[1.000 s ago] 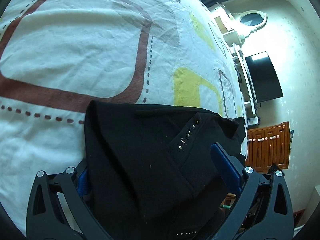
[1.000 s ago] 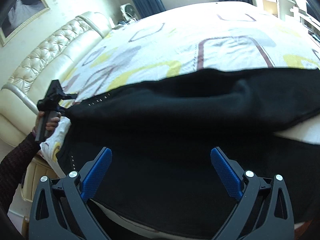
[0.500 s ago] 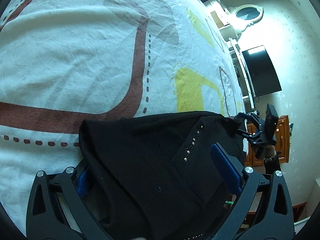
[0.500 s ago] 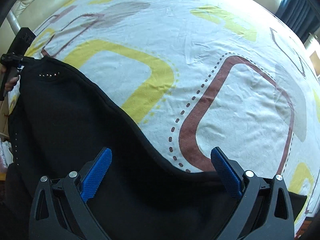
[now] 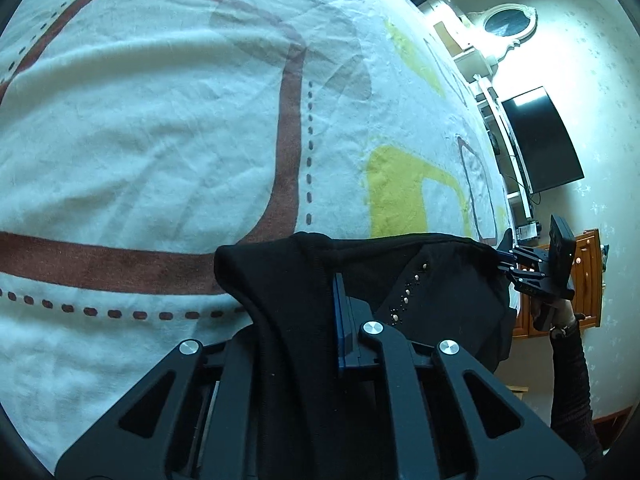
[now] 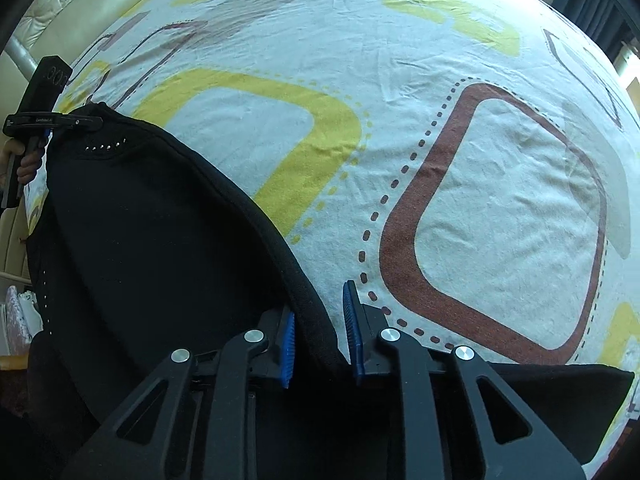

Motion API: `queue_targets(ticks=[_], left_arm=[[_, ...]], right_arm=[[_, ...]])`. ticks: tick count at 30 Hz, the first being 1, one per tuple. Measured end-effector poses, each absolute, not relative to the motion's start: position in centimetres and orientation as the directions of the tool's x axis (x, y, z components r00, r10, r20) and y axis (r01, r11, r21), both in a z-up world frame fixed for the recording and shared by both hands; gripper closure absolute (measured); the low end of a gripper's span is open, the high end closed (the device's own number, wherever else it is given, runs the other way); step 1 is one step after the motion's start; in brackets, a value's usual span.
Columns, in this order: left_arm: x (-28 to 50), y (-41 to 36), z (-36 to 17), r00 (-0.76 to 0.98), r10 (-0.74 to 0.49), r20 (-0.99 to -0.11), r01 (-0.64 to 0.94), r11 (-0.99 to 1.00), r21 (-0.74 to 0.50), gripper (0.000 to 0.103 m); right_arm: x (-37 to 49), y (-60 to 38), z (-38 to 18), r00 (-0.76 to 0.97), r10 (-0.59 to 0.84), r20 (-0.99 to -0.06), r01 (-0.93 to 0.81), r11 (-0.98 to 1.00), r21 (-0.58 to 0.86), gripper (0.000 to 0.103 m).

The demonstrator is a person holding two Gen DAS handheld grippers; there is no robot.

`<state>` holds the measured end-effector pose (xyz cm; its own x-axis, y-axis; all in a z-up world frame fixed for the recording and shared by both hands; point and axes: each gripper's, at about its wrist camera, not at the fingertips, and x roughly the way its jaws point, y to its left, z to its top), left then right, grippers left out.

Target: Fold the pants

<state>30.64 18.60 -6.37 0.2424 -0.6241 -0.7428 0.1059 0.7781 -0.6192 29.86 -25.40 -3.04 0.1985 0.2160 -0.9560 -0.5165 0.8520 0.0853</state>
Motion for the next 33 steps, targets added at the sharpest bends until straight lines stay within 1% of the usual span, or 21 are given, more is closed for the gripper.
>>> queue_targets(ticks=[1,2,5,8,11,14,15,16,17,19,22,23,24,25,26,27,29,32,33], left_arm=[[30.4,18.6,-5.6,0.276,-0.639,-0.718,0.136,0.766,-0.629,0.093],[30.0,18.7,-4.6,0.313,-0.658,-0.685,0.176,0.749,-0.639,0.093],[28.0,19.1,-1.5,0.407,-0.711,-0.573,0.294,0.696,-0.655,0.093],[25.3,19.5,1.1,0.446,-0.745,-0.495,0.379,0.659,-0.65,0.093],[21.9,19.8,2.2,0.452,-0.766,-0.457,0.417,0.634,-0.651,0.093],[17.8,20.1,1.6,0.44,-0.772,-0.459,0.416,0.628,-0.658,0.092],[16.4,20.3,1.0,0.436,-0.774,-0.459,0.41,0.625,-0.664,0.086],[14.9,20.5,0.2,0.436,-0.766,-0.472,0.392,0.634,-0.666,0.076],[13.7,20.8,-0.7,0.436,-0.754,-0.491,0.369,0.648,-0.666,0.071],[11.6,21.5,-2.9,0.428,-0.737,-0.523,0.304,0.662,-0.685,0.049],[9.0,22.1,-5.2,0.4,-0.696,-0.595,0.213,0.703,-0.679,0.048],[8.1,22.2,-5.6,0.396,-0.678,-0.62,0.189,0.721,-0.667,0.047],[7.3,22.5,-5.8,0.399,-0.663,-0.633,0.166,0.732,-0.661,0.039],[6.5,23.0,-5.9,0.409,-0.656,-0.635,0.14,0.732,-0.666,0.034],[5.9,23.5,-6.0,0.417,-0.658,-0.627,0.114,0.723,-0.682,0.032],[5.4,24.0,-6.0,0.425,-0.662,-0.617,0.087,0.709,-0.7,0.03],[4.3,24.6,-5.8,0.451,-0.667,-0.593,0.034,0.676,-0.736,0.026],[2.8,24.3,-4.9,0.496,-0.692,-0.524,0.001,0.604,-0.797,0.025],[2.5,23.9,-4.7,0.506,-0.701,-0.502,-0.001,0.582,-0.813,0.021]], right_arm=[[29.5,-25.6,-2.5,0.223,0.212,-0.951,-0.51,0.857,0.071,0.084],[29.1,-25.8,-1.8,0.252,0.214,-0.944,-0.501,0.863,0.062,0.087],[27.0,-26.0,0.6,0.364,0.197,-0.91,-0.48,0.877,-0.002,0.087],[22.8,-25.7,3.6,0.502,0.167,-0.849,-0.467,0.878,-0.104,0.087],[17.2,-25.4,4.8,0.59,0.147,-0.794,-0.466,0.865,-0.186,0.087],[11.7,-24.9,3.7,0.615,0.135,-0.777,-0.462,0.86,-0.217,0.087],[9.7,-24.7,2.8,0.627,0.118,-0.77,-0.464,0.851,-0.247,0.087],[8.2,-24.6,1.7,0.629,0.104,-0.77,-0.462,0.847,-0.263,0.087],[7.0,-24.5,0.4,0.619,0.094,-0.779,-0.462,0.846,-0.265,0.086],[6.1,-24.6,-2.0,0.572,0.092,-0.815,-0.464,0.856,-0.229,0.085],[5.0,-25.0,-4.0,0.513,0.116,-0.85,-0.46,0.874,-0.158,0.081],[4.7,-25.1,-4.0,0.504,0.128,-0.854,-0.453,0.881,-0.135,0.076],[4.4,-25.4,-3.8,0.494,0.154,-0.856,-0.442,0.892,-0.094,0.06],[4.3,-25.8,-3.6,0.478,0.185,-0.859,-0.426,0.904,-0.042,0.051],[4.1,-26.3,-3.4,0.467,0.219,-0.857,-0.406,0.914,0.012,0.04],[3.4,-26.6,-3.2,0.46,0.251,-0.852,-0.386,0.92,0.063,0.038],[3.3,-27.7,-3.1,0.432,0.316,-0.845,-0.346,0.923,0.168,0.037],[3.6,-30.5,-3.4,0.39,0.463,-0.796,-0.223,0.886,0.406,0.037],[3.8,-31.3,-3.7,0.381,0.501,-0.777,-0.182,0.865,0.468,0.037]])
